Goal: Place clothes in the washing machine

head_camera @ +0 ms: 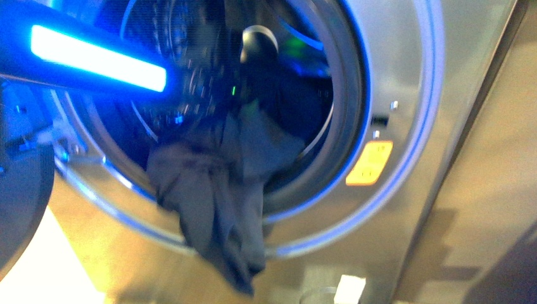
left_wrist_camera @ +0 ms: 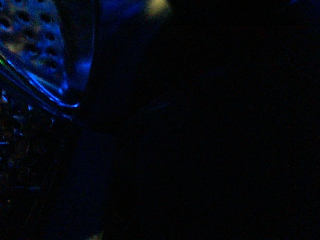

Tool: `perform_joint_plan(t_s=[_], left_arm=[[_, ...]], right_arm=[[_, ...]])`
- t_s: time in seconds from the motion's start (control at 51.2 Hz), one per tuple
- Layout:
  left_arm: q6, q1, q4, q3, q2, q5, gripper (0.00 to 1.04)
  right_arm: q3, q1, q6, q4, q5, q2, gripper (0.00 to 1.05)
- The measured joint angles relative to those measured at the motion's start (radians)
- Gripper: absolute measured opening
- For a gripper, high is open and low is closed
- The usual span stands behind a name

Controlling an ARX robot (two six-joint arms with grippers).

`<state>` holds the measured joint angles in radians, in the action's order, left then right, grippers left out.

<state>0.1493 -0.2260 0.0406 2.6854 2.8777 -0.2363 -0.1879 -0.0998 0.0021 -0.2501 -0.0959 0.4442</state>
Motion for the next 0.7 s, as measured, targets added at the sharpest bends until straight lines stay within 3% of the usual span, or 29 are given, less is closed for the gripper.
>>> perform_joint_plan(t_s=[0.039, 0.176, 0.703], left_arm=[[-0.003, 0.001, -0.013, 0.019, 0.016, -0.001, 0.08], [-0.021, 0.009, -0.059, 0.092, 0.072, -0.009, 0.08], [-0.079, 0.019, 0.038, 0.198, 0.102, -0.087, 0.08]], right_arm=[[0.016, 0.039, 0.0, 0.0, 0.068, -0.016, 0.02], [0.05, 0.095, 0.0, 0.001, 0.089, -0.058, 0.02], [0.144, 0.098, 0.0, 0.071, 0.094, -0.221, 0.02]])
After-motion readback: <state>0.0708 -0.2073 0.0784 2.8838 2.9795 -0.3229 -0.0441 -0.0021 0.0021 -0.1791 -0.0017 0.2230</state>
